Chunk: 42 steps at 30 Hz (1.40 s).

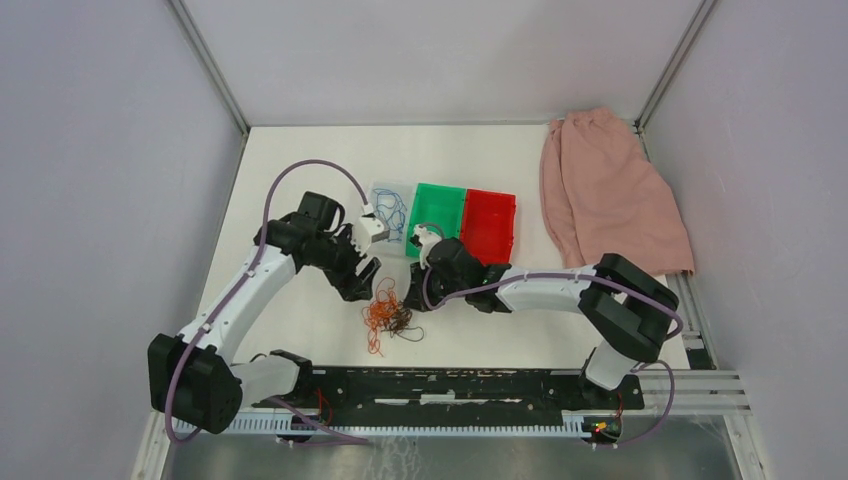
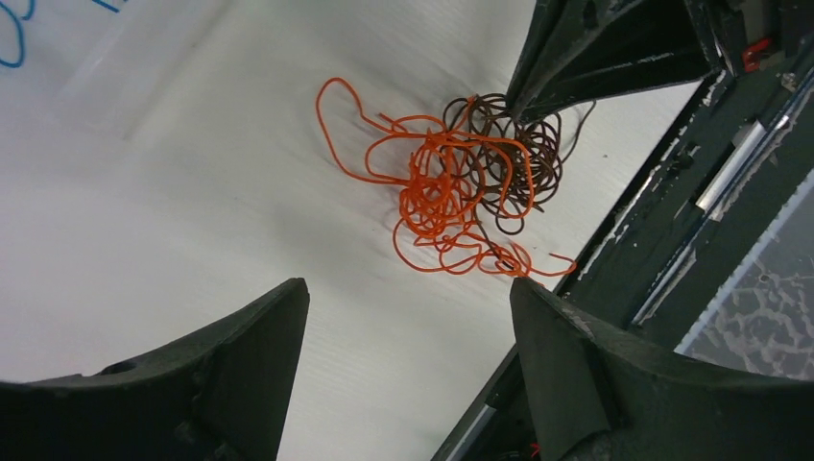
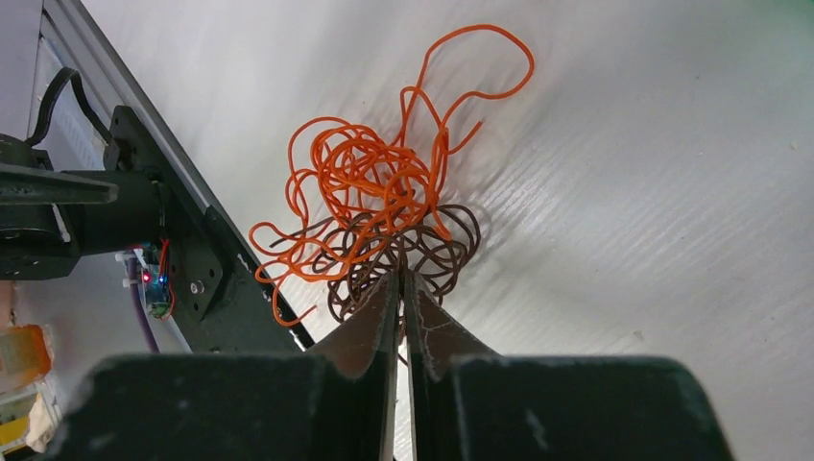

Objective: Untangle the cables

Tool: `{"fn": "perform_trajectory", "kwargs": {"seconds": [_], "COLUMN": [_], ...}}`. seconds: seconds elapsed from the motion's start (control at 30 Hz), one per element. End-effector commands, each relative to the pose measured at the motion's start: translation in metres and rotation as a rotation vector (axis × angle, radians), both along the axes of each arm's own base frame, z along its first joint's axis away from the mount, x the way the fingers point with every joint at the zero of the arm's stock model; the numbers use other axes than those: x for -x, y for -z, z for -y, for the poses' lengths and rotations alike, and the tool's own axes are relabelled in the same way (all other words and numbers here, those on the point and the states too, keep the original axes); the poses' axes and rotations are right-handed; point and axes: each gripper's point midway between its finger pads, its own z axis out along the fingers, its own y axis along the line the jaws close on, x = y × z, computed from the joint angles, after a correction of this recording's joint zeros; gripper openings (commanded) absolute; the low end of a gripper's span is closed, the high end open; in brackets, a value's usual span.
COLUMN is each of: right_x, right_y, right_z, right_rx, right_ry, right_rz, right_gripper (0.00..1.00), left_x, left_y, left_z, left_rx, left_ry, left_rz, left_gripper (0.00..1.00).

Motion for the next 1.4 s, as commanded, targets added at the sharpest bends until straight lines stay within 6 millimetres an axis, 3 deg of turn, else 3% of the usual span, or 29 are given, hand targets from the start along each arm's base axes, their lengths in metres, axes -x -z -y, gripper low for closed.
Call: {"fn": "perform_trajectory", "kwargs": {"seconds": [0.0, 0.1, 0.27, 0.43, 0.63, 0.87, 1.0, 1.23, 1.37], "right_x": [-0.002, -0.001, 0.000, 0.005, 0.009, 0.017, 0.019, 0.021, 0.020], "right_y": [-0.019, -0.024, -0.044, -0.057, -0.067, -0.085, -0.080, -0.061, -0.056], "right_z": [0.001, 0.009, 0.021, 0.027, 0.033, 0.036, 0.038, 0.043, 0.044], "right_rx": [-0.053, -0.041, -0.041, -0.057, -0.063, -0.090, -0.056, -0.027, -0.014], "right_ry": [0.019, 0.037, 0.053, 0.046, 0.046, 0.003, -0.008, 0.008, 0.014], "right_rz": [0.034, 0.048, 0.079, 0.079, 0.085, 0.100, 0.091, 0.061, 0.057], "right_gripper": [0.06, 0.01, 0.00, 0.00, 0.00, 0.00, 0.00, 0.01, 0.11], "left_x": [0.010, 0.014, 0.017, 0.009, 0.003, -0.011, -0.010, -0.032, -0.035], "left_y": [0.001, 0.007, 0.021, 0.036, 0.032, 0.020, 0.039, 0.067, 0.070], "left_z": [0.019, 0.021, 0.016, 0.015, 0.028, 0.033, 0.024, 0.019, 0.023], "left_rx": [0.112, 0.126, 0.096, 0.073, 0.126, 0.134, 0.074, 0.007, 0.020], "left_ry": [0.111, 0.146, 0.236, 0.264, 0.282, 0.339, 0.380, 0.221, 0.224], "left_rz": [-0.018, -0.019, 0.021, 0.066, 0.063, 0.143, 0.135, 0.073, 0.058], "left_gripper": [0.82, 0.78, 0.67, 0.56, 0.44, 0.48, 0.54, 0.57, 0.54]}}
